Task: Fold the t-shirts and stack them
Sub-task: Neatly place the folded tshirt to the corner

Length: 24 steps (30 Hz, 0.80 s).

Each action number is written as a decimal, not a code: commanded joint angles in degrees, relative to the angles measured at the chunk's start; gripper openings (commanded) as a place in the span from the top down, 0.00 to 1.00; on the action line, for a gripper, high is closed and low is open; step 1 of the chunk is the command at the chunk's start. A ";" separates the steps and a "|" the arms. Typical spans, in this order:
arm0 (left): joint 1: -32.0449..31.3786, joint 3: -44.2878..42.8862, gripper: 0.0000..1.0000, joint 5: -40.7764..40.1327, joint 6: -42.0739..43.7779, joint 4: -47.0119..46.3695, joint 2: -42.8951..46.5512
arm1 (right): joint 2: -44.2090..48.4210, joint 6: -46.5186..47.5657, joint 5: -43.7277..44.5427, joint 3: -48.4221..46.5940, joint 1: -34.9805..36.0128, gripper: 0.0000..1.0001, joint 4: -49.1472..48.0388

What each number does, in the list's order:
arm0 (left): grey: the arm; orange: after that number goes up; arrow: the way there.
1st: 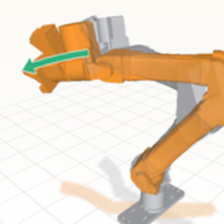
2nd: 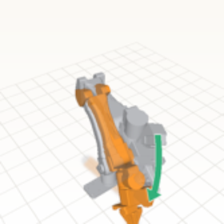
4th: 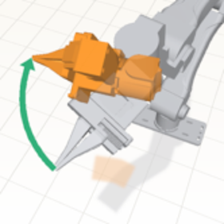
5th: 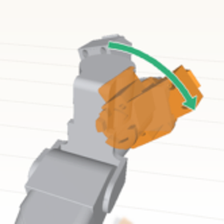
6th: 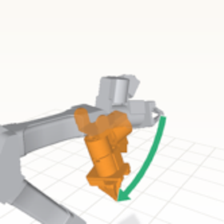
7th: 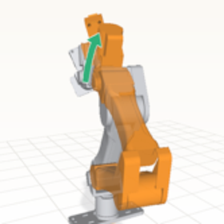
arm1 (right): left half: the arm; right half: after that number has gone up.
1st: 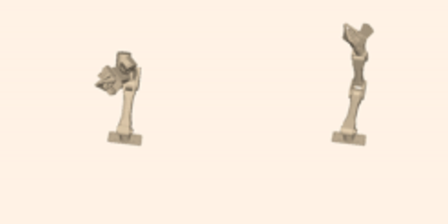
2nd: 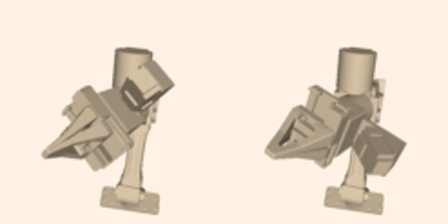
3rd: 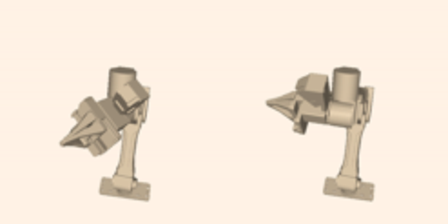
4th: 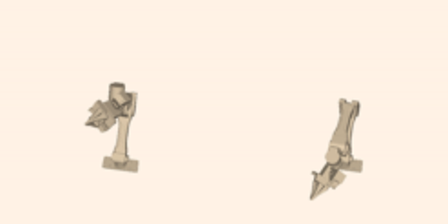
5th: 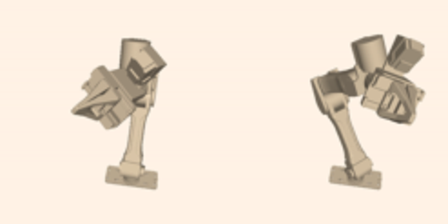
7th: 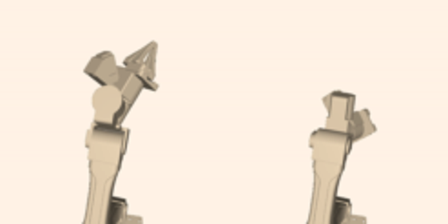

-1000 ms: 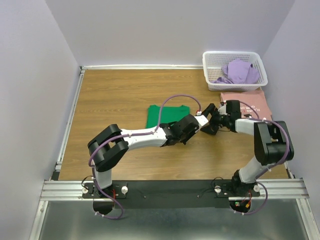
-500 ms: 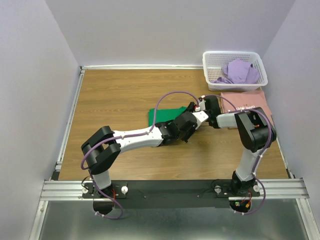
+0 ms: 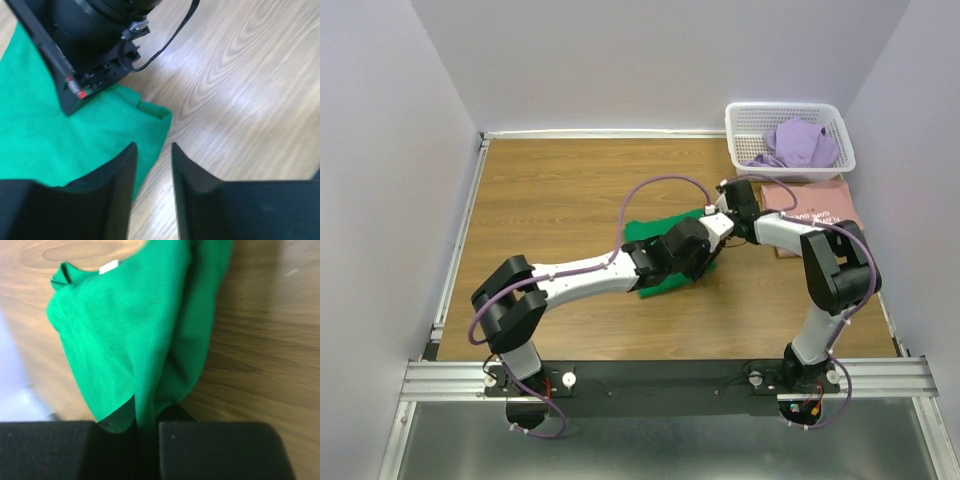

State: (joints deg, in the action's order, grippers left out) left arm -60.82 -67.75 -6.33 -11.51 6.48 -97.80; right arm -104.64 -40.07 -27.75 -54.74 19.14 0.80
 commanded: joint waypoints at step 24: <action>39.90 18.88 0.36 -2.20 -5.81 1.52 33.29 | 6.73 56.67 62.28 -24.01 -4.89 0.99 31.11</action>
State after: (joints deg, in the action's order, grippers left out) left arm -21.30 -48.21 -6.98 -16.82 10.07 -66.06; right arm -97.76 10.26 25.04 -75.81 15.33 31.27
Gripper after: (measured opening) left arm 0.643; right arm 0.150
